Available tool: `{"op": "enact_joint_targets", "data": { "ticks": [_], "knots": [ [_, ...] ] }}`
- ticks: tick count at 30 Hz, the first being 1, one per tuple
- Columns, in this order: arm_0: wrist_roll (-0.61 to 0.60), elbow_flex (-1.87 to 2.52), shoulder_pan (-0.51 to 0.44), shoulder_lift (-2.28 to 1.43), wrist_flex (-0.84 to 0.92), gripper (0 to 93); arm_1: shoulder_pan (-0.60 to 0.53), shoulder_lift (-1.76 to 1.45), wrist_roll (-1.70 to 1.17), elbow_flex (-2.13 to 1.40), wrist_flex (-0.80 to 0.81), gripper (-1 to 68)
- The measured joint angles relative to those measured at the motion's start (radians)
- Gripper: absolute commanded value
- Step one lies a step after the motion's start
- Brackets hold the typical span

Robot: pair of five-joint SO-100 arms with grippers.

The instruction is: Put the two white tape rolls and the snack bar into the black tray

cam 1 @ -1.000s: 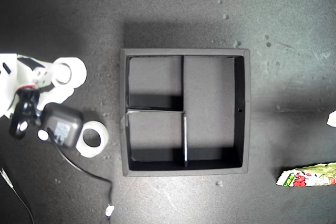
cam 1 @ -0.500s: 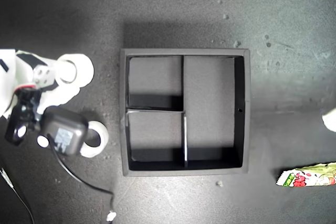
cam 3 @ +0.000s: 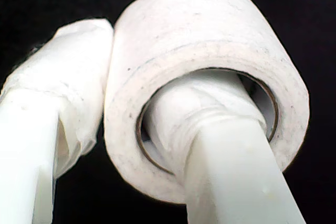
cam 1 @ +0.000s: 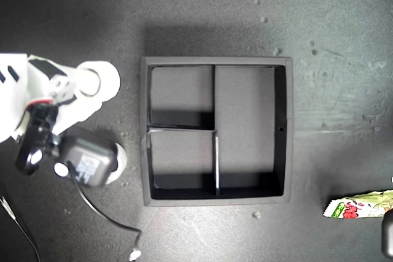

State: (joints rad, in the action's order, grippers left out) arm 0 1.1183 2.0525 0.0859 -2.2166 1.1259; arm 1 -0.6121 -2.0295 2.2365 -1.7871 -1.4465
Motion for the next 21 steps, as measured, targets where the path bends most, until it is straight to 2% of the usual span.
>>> {"op": "enact_joint_targets", "data": {
  "ticks": [4, 11, 19, 21],
  "knots": [
    [-0.012, 0.000, 0.000, 0.000, 0.000, 0.1, -0.117, 0.008, 0.153, -0.114, 0.137, 30.3],
    [-0.021, -0.028, 0.000, 0.029, 0.006, 0.1, -0.222, 0.012, 0.293, -0.405, 0.532, 33.9],
    [-0.040, -0.110, 0.000, 0.097, 0.041, 0.0, -0.281, 0.054, 0.328, -0.653, 0.859, 35.5],
    [-0.040, -0.129, 0.000, 0.101, 0.052, 0.0, -0.281, 0.067, 0.328, -0.699, 0.923, 33.1]
  ]
}}
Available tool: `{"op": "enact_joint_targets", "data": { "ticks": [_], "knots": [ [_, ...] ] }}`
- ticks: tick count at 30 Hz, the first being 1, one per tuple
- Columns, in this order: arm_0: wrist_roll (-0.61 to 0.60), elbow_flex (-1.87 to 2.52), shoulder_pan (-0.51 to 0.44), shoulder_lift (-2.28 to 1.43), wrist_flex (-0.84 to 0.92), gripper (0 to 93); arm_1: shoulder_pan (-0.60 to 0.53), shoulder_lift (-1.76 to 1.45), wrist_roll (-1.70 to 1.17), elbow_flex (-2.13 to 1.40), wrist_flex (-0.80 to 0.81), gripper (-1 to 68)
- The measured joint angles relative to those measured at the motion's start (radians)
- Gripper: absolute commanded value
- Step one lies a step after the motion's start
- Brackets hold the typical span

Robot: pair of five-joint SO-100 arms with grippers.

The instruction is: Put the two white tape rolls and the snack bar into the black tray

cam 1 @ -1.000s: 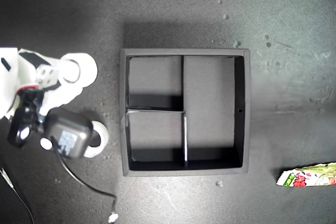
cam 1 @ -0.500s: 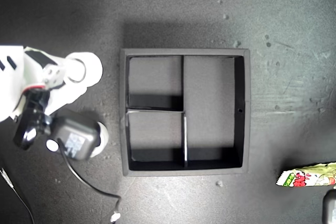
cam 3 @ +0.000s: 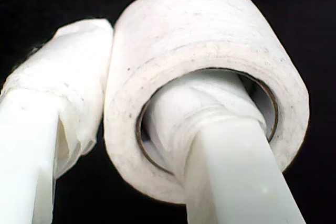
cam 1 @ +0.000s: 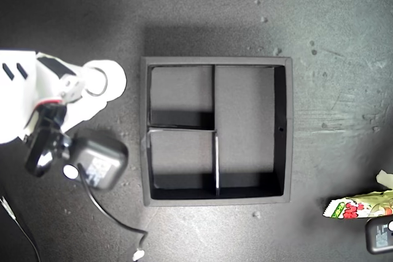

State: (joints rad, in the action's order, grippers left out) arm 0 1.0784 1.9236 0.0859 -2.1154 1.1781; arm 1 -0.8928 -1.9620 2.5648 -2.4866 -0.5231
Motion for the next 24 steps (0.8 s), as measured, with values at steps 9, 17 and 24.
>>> {"op": "enact_joint_targets", "data": {
  "ticks": [9, 17, 24],
  "knots": [
    [-0.003, -0.034, 0.000, 0.012, 0.035, 0.0, 0.110, 0.009, -0.129, -0.058, -0.058, 0.9],
    [-0.003, -0.035, -0.012, -0.015, 0.043, 0.0, 0.219, 0.006, -0.522, 0.084, -0.357, 0.0],
    [-0.003, -0.035, -0.020, -0.012, 0.043, 0.0, 0.350, 0.011, -0.896, 0.434, -0.770, 0.0]
  ]
}}
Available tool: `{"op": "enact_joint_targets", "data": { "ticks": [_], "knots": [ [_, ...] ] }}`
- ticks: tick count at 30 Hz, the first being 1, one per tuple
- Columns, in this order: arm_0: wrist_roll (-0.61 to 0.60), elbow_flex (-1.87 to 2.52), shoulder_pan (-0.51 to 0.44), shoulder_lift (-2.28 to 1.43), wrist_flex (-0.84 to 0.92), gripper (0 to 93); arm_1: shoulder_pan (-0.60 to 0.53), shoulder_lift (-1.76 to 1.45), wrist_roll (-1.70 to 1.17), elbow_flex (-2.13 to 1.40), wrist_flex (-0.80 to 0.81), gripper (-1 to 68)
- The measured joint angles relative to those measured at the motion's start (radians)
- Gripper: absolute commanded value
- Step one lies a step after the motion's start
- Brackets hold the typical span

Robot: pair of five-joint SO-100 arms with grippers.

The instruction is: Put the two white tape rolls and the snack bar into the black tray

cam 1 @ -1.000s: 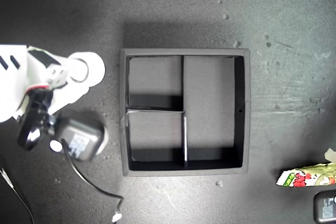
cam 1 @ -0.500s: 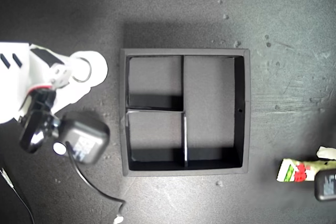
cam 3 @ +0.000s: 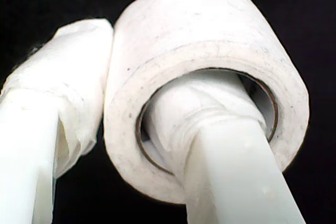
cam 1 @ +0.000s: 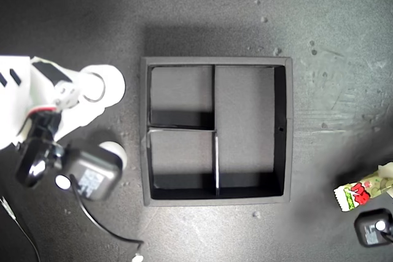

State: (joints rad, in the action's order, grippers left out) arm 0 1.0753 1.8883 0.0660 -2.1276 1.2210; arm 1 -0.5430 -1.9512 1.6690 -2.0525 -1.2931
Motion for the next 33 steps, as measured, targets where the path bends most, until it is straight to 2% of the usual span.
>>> {"op": "enact_joint_targets", "data": {
  "ticks": [3, 7, 12, 15, 22, 27, 33],
  "knots": [
    [-0.014, -0.011, 0.000, 0.005, 0.000, 0.0, 0.094, 0.000, -0.241, 0.133, -0.061, 0.0],
    [-0.048, -0.080, -0.023, 0.015, 0.000, 0.0, 0.219, 0.005, -0.591, 0.227, -0.061, 0.0],
    [-0.057, -0.230, -0.104, 0.109, 0.000, 0.0, 0.359, 0.012, -1.068, 0.298, 0.026, 0.2],
    [-0.023, -0.324, -0.150, 0.204, 0.000, 0.0, 0.420, 0.031, -1.258, 0.362, 0.072, 0.1],
    [0.054, -0.523, -0.209, 0.456, 0.012, 0.0, 0.454, 0.233, -1.428, 0.566, 0.140, 0.0],
    [0.095, -0.575, -0.249, 0.557, 0.023, 0.0, 0.469, 0.497, -1.454, 0.784, 0.141, 0.0],
    [0.124, -0.606, -0.287, 0.644, 0.026, 0.0, 0.474, 0.664, -1.454, 0.943, 0.146, -0.1]
  ]
}}
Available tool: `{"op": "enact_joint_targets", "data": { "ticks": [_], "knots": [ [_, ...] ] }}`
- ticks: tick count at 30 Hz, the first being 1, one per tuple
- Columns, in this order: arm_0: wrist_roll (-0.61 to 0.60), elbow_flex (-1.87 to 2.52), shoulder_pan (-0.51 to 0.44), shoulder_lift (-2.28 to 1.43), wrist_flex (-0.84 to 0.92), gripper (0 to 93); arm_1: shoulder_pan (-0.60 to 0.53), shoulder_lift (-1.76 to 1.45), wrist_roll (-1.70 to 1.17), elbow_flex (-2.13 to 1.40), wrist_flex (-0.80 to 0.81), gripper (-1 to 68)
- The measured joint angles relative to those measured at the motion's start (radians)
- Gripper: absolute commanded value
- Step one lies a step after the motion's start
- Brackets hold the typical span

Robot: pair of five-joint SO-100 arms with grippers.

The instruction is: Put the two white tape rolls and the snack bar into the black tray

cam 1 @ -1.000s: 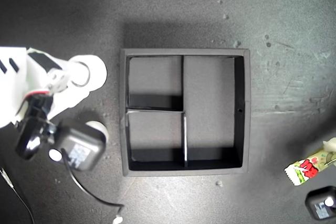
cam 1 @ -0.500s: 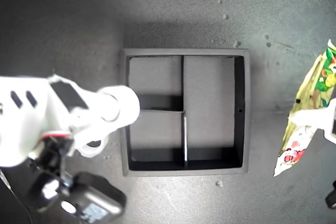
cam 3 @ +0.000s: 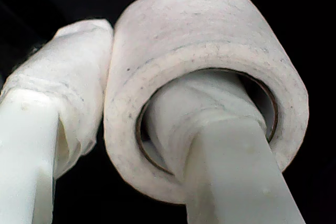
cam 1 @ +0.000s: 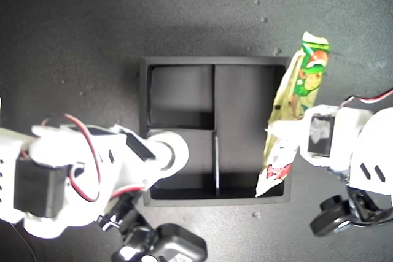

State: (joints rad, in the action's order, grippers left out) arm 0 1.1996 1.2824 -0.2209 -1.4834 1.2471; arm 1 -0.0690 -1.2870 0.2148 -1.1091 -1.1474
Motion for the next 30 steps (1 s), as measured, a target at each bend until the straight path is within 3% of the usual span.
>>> {"op": "enact_joint_targets", "data": {
  "ticks": [12, 20, 24, 26, 30],
  "knots": [
    [0.017, -0.167, -0.048, 0.229, 0.000, 0.4, 0.003, 0.130, 0.015, 0.071, 0.008, 0.5],
    [0.067, -0.172, -0.094, 0.258, 0.000, 11.0, -0.002, 0.140, 0.015, 0.072, -0.015, 6.5],
    [0.087, -0.172, -0.121, 0.258, 0.000, 11.9, -0.003, 0.140, 0.015, 0.072, -0.031, 12.4],
    [0.097, -0.172, -0.129, 0.258, 0.000, 11.9, -0.003, 0.160, 0.015, 0.094, -0.054, 18.6],
    [0.106, -0.183, -0.130, 0.258, 0.044, 11.7, -0.003, 0.232, 0.015, 0.202, -0.166, 25.6]
  ]
}}
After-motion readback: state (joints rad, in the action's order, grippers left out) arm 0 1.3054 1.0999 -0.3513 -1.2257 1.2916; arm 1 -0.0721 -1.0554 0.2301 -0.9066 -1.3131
